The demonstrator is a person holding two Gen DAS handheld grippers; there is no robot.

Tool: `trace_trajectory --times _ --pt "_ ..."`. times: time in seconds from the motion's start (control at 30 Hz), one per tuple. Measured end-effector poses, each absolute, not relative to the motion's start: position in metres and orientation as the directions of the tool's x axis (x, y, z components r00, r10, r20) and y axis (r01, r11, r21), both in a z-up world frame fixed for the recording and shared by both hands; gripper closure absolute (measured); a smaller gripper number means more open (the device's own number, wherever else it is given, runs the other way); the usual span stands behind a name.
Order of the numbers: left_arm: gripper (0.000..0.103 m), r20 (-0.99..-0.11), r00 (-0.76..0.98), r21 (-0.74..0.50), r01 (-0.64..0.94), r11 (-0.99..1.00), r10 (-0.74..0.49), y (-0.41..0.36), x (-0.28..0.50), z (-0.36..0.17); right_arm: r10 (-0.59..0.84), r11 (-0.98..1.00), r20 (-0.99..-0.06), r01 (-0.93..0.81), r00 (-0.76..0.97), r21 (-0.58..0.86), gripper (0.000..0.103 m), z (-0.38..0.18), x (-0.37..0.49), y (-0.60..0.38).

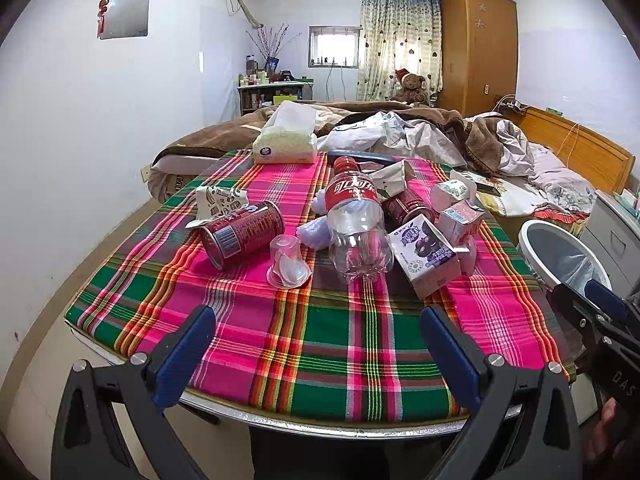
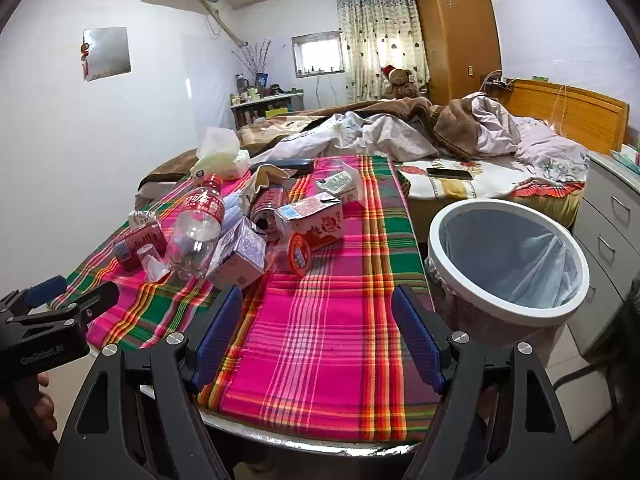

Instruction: Collect trash

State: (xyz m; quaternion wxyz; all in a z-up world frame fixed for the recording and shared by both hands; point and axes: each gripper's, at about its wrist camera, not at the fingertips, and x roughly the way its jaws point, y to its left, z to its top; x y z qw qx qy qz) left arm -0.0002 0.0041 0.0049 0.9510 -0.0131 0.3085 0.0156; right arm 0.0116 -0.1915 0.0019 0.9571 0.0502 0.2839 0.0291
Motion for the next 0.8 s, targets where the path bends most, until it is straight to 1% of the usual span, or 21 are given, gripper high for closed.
trace_trajectory --times 0.8 --pt "0.000 -0.586 0.810 -0.017 -0.035 0.999 0.018 0.0029 0.0003 0.0068 0.081 0.993 -0.535 -0.019 0.841 0.120 0.024 0.0047 0.0078 -0.1971"
